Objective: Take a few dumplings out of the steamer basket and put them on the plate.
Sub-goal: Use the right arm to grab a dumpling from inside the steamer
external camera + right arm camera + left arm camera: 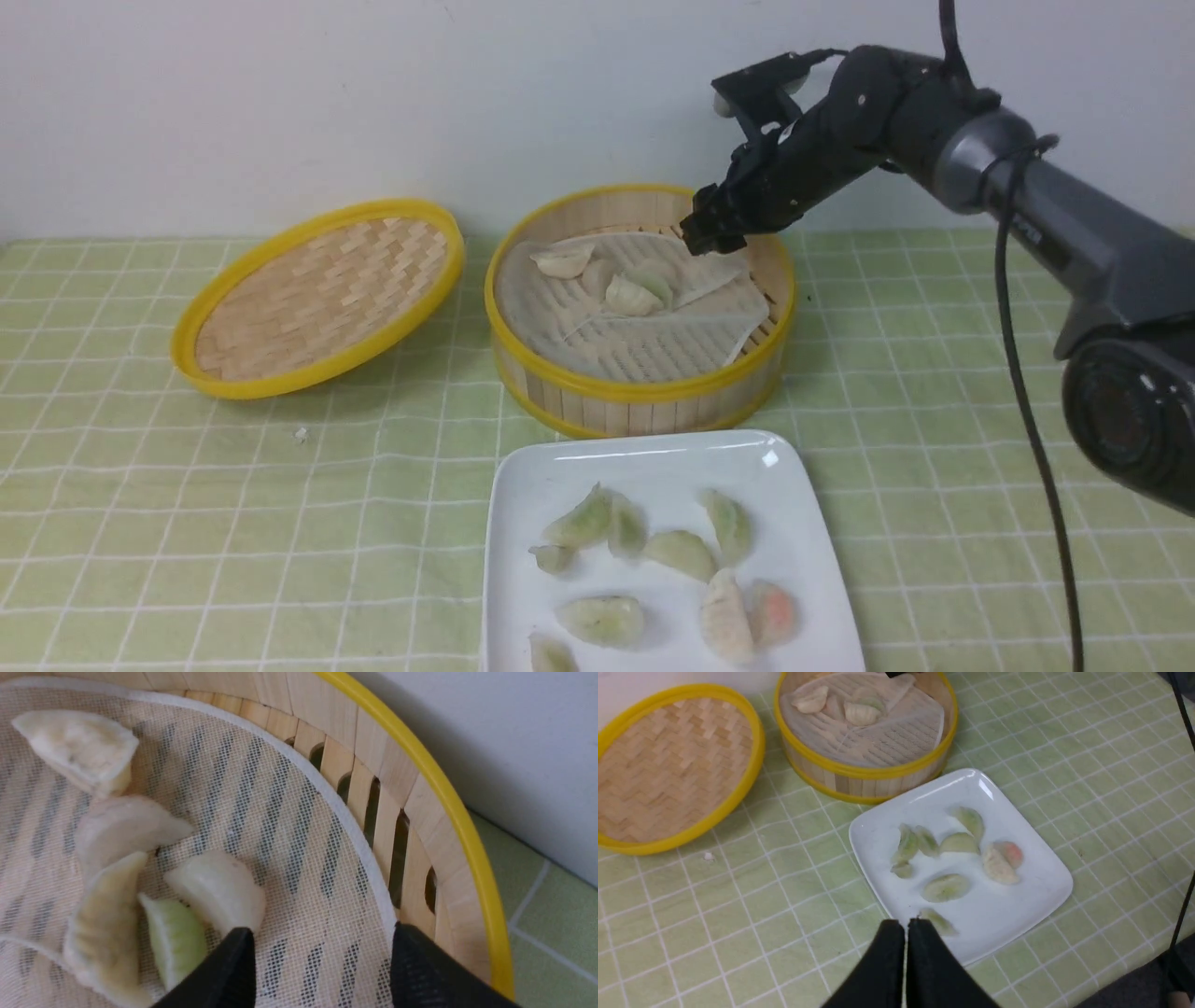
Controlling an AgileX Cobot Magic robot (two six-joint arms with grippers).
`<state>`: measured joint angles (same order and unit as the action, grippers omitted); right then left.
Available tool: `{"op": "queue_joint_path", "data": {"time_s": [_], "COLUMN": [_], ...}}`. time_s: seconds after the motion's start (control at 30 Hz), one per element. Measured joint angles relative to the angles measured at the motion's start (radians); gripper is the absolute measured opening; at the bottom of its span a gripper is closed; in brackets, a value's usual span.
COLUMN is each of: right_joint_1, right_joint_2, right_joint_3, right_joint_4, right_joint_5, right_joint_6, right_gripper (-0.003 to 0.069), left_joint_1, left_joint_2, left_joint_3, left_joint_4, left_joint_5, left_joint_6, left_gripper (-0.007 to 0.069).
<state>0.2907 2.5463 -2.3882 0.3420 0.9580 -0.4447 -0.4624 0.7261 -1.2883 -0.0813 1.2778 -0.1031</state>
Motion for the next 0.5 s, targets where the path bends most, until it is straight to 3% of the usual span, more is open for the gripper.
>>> {"op": "queue_joint_path", "data": {"time_s": [0.5], "right_joint_1": [0.034], "right_joint_2": [0.065], "right_joint_3": [-0.029], "right_joint_4": [0.014], "right_joint_5": [-0.065], "right_joint_6": [-0.051], "right_gripper": [0.0365], "left_joint_1": [0.000], "left_joint_2": [0.008], "left_joint_3": [0.000], "left_joint_4": [0.136], "left_joint_5": [0.001], "left_joint_6": [-0.010], "left_gripper": [-0.0006]}}
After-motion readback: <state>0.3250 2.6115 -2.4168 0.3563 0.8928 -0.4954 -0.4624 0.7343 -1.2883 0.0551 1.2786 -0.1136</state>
